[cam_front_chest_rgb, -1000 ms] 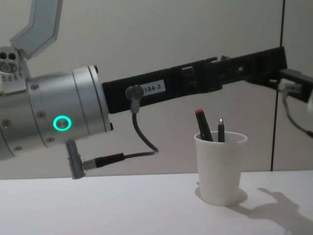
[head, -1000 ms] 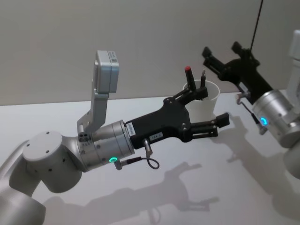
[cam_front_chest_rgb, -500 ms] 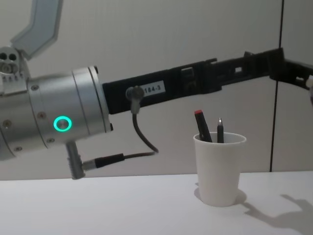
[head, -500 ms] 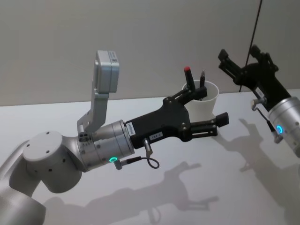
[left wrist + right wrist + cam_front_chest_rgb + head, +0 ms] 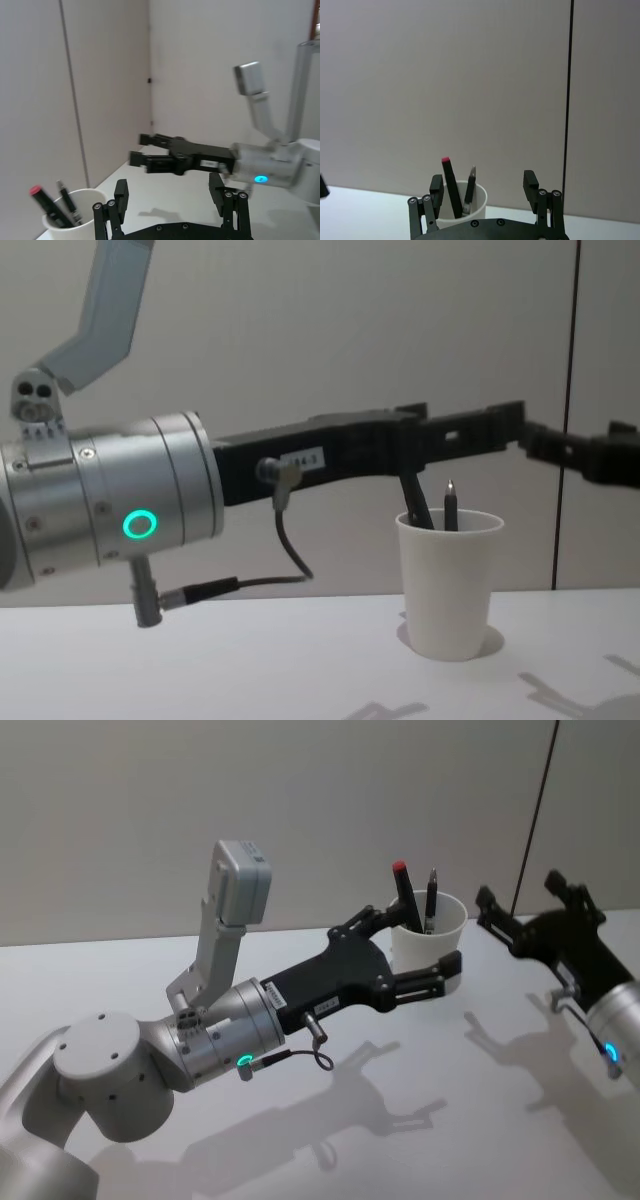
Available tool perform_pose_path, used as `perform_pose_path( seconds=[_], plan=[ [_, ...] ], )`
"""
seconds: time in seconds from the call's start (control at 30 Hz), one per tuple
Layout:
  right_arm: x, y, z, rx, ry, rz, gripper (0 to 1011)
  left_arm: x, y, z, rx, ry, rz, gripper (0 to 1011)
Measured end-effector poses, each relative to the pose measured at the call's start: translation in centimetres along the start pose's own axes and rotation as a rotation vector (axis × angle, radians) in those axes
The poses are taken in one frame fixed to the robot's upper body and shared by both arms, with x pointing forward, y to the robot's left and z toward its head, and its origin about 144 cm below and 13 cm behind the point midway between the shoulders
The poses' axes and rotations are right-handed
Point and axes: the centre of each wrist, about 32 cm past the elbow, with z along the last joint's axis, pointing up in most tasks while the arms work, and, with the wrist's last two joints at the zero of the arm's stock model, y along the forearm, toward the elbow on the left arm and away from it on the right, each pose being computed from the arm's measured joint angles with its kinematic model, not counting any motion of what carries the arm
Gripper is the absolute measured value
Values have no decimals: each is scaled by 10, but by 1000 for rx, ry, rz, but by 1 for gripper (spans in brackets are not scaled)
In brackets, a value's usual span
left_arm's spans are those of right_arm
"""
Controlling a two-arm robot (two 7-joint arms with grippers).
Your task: Place the pen into the pen holder.
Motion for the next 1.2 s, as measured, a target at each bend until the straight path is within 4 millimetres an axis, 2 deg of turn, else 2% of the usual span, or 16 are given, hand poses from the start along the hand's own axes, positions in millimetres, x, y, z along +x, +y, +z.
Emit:
perform_pose_path(
  seconds=[0.4,1.2],
  plan=[
    [-2,-28,-11,-73,-76,-18,1001,-3,2,-8,43,-73,165,1001],
    [-2,-32,-13,-82,-85,-19,1002,-9,7,-22,92,-231,469,1001]
  ],
)
